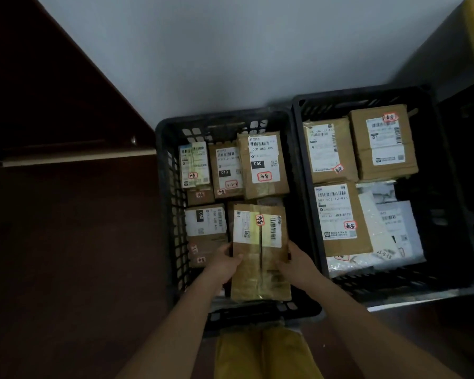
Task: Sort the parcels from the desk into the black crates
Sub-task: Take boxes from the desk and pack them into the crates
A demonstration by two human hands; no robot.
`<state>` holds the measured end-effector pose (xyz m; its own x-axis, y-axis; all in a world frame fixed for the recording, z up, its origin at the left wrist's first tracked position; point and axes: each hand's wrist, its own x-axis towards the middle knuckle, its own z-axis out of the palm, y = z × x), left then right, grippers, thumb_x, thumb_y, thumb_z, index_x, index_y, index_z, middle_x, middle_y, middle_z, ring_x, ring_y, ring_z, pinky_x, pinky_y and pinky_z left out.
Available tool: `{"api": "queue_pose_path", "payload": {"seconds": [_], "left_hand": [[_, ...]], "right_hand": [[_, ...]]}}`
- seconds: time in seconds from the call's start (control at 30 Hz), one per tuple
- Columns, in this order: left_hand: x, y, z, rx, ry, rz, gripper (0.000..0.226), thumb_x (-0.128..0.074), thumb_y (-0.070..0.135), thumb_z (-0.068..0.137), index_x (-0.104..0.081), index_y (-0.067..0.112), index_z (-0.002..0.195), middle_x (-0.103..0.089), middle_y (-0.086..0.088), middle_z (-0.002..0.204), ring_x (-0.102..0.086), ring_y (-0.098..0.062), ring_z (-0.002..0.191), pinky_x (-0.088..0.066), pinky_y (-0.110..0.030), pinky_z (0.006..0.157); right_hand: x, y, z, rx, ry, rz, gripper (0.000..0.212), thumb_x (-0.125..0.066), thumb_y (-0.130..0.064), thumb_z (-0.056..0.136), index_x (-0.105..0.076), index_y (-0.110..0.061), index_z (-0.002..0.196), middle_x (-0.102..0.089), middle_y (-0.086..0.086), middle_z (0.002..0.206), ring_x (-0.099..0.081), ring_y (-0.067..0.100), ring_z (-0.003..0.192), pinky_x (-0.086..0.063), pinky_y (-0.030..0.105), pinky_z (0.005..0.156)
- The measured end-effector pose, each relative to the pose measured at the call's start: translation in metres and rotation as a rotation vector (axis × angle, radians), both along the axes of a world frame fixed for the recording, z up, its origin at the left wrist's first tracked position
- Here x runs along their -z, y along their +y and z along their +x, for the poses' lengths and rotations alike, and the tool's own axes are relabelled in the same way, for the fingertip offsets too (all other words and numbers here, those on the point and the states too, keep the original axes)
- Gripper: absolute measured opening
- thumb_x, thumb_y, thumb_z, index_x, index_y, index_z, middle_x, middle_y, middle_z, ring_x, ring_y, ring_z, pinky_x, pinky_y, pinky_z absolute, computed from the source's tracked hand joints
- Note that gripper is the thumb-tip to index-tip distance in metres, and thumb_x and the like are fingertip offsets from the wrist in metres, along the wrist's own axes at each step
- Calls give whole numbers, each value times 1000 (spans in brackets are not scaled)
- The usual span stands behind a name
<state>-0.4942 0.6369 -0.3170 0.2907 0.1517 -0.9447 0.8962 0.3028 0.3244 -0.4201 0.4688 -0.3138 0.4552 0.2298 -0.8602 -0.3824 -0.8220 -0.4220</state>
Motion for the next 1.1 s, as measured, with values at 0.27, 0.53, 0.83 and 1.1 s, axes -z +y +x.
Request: {"api": "queue_pose_path", "payload": {"seconds": [0.27,0.53,0.83,1.1], "left_hand": [[-22,2,2,22,9,244,17,-55,31,95,-69,22,92,-70,1,97,-65,-17,90,-55,-37,89],[-61,27,7,-139,-46,698,23,-48,43,99,-56,21,100,-58,5,86,-56,-11,71,-39,-27,55],[17,72,76,-196,-284,524,64,-56,20,92,-31,39,148,-56,4,127,-58,-16,108,-53,-45,94],[28,75,72,-229,-381,721,62,-60,21,96,-32,32,150,-51,9,134,-51,-10,118,-46,-35,99]], "right_hand": [[-23,17,22,-166,-73,19,43,-52,-27,101,-45,-18,142,-57,4,135,-55,22,120,-47,34,98],[-29,78,42,-207,-164,253,58,-57,-26,98,-33,-28,150,-48,3,144,-46,22,132,-42,37,107],[28,121,96,-250,-389,316,69,-67,-31,91,-31,-38,150,-29,6,146,-33,28,135,-37,41,113],[50,123,97,-363,-455,372,76,-64,-44,90,-20,-45,153,-30,-1,156,-30,23,142,-30,56,113]]}}
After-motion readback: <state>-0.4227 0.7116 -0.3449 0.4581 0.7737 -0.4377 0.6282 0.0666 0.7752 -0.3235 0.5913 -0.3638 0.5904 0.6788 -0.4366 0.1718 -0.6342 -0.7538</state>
